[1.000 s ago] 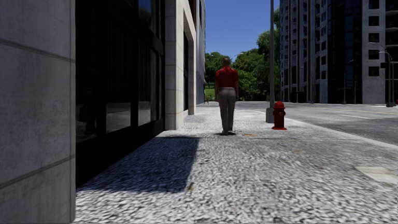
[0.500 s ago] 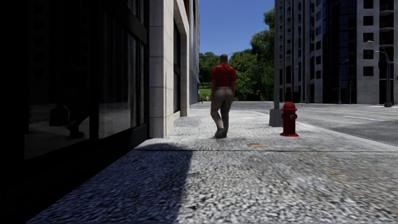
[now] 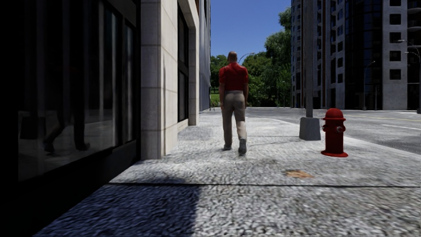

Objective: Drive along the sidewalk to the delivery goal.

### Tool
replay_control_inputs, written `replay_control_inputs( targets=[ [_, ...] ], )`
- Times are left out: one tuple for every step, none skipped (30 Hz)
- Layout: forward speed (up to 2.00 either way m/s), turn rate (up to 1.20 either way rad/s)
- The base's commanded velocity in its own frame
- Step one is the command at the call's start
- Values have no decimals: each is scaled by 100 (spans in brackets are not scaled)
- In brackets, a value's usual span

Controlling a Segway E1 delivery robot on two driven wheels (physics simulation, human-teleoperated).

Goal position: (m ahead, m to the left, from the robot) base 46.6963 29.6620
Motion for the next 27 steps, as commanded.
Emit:
replay_control_inputs(
  targets=[
    [200, 0],
    [200, 0],
    [200, 0],
    [200, 0],
    [200, -2],
    [200, -9],
    [200, -9],
    [200, -15],
    [200, -16],
    [200, -17],
    [200, -17],
    [200, -17],
    [200, -17],
    [200, -31],
    [200, -43],
    [200, -48],
    [200, -49],
    [200, -49],
    [200, -49],
    [200, -50],
    [200, -50],
    [200, -50],
    [200, -50],
    [200, -50],
    [200, -50],
    [200, -50],
    [200, -50]
  ],
)
